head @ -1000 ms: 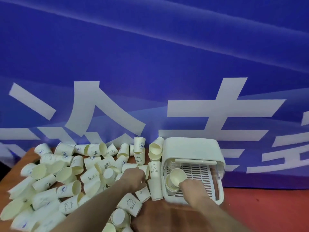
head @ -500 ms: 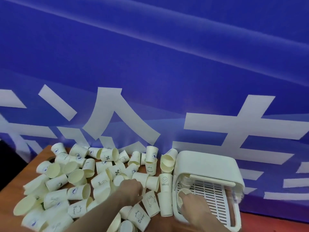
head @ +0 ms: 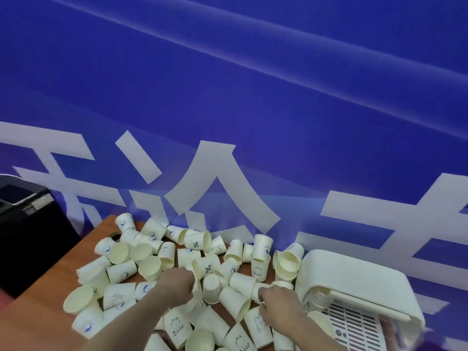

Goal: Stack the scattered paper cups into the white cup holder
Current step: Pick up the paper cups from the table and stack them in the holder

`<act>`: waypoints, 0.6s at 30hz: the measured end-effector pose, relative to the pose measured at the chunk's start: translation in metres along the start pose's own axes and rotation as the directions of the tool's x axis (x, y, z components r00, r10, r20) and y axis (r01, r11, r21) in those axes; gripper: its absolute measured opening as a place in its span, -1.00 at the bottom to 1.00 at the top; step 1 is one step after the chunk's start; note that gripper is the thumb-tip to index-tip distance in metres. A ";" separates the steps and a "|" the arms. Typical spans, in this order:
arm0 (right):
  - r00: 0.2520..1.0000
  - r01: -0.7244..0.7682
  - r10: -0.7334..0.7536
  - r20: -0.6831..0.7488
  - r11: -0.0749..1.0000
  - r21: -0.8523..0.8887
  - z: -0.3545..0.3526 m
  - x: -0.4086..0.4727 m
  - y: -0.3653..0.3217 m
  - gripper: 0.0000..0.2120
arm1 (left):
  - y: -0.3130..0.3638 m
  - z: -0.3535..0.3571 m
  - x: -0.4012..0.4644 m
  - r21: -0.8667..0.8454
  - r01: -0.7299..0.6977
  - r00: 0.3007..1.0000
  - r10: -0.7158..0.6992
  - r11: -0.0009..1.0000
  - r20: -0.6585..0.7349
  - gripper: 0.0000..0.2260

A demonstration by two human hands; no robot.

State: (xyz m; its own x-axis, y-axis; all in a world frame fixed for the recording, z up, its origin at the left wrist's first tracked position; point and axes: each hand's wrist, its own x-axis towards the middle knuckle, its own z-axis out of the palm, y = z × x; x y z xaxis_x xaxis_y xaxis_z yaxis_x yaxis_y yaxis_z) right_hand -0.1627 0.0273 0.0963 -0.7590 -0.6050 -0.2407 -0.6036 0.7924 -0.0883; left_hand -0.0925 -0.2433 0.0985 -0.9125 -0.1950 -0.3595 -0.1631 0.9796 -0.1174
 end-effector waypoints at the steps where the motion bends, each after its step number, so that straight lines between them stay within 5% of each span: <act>1: 1.000 0.007 -0.007 0.001 1.000 0.006 0.001 0.005 -0.005 -0.74 | -0.006 0.002 -0.001 -0.004 0.003 1.000 -0.003 1.000 0.009 -0.76; 18: 0.984 0.124 -0.127 0.121 0.992 0.029 0.038 0.085 -0.102 -0.76 | -0.075 0.053 0.035 -0.138 -0.018 0.996 0.030 0.990 0.082 -0.76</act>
State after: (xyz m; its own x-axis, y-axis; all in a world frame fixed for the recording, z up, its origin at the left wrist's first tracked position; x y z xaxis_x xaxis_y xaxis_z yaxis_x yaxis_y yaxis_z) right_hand -0.1568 -0.1018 0.0479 -0.6410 -0.6868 -0.3426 -0.6860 0.7129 -0.1456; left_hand -0.0920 -0.3260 0.0461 -0.8832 -0.1691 -0.4374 -0.1964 0.9804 0.0176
